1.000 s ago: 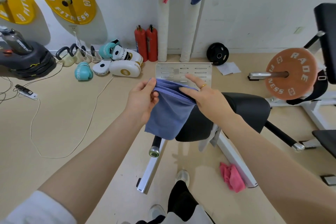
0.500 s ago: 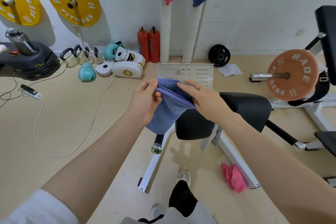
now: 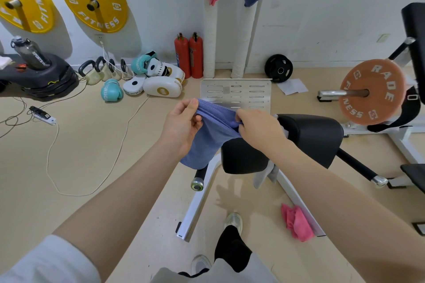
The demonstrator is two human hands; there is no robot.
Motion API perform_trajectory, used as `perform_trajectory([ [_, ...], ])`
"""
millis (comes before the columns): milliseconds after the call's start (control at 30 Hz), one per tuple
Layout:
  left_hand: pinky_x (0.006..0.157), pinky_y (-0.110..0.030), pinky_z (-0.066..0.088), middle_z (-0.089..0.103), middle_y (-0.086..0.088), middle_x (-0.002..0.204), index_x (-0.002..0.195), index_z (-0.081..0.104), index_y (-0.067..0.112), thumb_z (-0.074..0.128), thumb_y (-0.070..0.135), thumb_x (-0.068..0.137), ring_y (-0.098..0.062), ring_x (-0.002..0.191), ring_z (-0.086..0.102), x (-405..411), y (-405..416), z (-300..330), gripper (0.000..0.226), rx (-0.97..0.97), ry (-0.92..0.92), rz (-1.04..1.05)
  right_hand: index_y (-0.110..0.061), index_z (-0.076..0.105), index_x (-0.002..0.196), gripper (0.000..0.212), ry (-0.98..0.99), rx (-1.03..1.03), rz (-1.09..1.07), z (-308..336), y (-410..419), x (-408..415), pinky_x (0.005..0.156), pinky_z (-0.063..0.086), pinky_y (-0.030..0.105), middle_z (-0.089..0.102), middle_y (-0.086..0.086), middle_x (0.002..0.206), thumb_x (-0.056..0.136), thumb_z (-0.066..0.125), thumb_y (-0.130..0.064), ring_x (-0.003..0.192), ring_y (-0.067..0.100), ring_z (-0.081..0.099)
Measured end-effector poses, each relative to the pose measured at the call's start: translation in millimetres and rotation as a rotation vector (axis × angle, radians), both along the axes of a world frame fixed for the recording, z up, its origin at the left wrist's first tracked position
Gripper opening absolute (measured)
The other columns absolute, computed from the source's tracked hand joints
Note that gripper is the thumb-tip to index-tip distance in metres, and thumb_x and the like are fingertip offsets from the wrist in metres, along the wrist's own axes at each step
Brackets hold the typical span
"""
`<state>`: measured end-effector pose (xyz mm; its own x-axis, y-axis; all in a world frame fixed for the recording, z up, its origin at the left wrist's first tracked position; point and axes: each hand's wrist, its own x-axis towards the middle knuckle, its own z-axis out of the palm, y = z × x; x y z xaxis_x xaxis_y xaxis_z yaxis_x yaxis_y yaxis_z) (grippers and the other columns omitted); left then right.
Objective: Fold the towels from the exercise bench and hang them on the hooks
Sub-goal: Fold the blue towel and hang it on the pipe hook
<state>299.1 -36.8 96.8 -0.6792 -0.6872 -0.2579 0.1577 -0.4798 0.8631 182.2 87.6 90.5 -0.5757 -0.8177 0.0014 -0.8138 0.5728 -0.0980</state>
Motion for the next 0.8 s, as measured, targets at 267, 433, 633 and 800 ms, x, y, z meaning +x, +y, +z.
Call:
perform_trajectory([
  [267, 0.050, -0.013, 0.043, 0.052, 0.002, 0.069, 0.078, 0.055, 0.015, 0.050, 0.016, 0.095, -0.005, 0.049, 0.044, -4.2, -1.3, -0.5, 0.018, 0.029, -0.053, 0.077, -0.014, 0.049, 0.083, 0.008, -0.679, -0.465, -0.277, 0.6, 10.3, -6.0, 0.055, 0.051, 0.015, 0.059, 0.001, 0.072, 0.091, 0.048, -0.014, 0.061, 0.015, 0.061],
  [433, 0.050, -0.015, 0.043, 0.052, 0.001, 0.068, 0.080, 0.056, 0.016, 0.049, 0.018, 0.096, -0.003, 0.045, 0.045, -7.8, 3.2, -6.5, 0.017, -0.035, -0.190, 0.005, -0.014, 0.046, 0.080, 0.016, -0.665, -0.415, -0.315, 6.5, 17.9, -9.6, 0.072, 0.057, 0.038, 0.062, 0.007, 0.080, 0.095, 0.044, -0.021, 0.073, 0.027, 0.069],
  [633, 0.059, -0.021, 0.045, 0.051, -0.002, 0.067, 0.083, 0.057, 0.012, 0.049, 0.019, 0.095, -0.008, 0.049, 0.046, -10.1, 12.9, -18.3, 0.017, -0.155, -0.356, -0.122, -0.012, 0.043, 0.089, 0.007, -0.213, 0.157, -0.119, 19.1, 33.2, -29.8, 0.067, 0.055, 0.037, 0.062, 0.012, 0.079, 0.094, 0.042, -0.016, 0.067, 0.026, 0.064],
  [800, 0.048, -0.016, 0.050, 0.055, -0.007, 0.068, 0.090, 0.058, 0.006, 0.054, 0.017, 0.093, -0.007, 0.043, 0.057, -24.6, 15.0, -20.3, 0.012, 0.048, -0.351, -0.271, -0.014, 0.049, 0.096, 0.011, -0.817, -0.249, -0.580, 11.5, 39.4, -48.1, 0.050, 0.043, 0.021, 0.056, 0.007, 0.068, 0.093, 0.042, -0.006, 0.050, 0.014, 0.049],
])
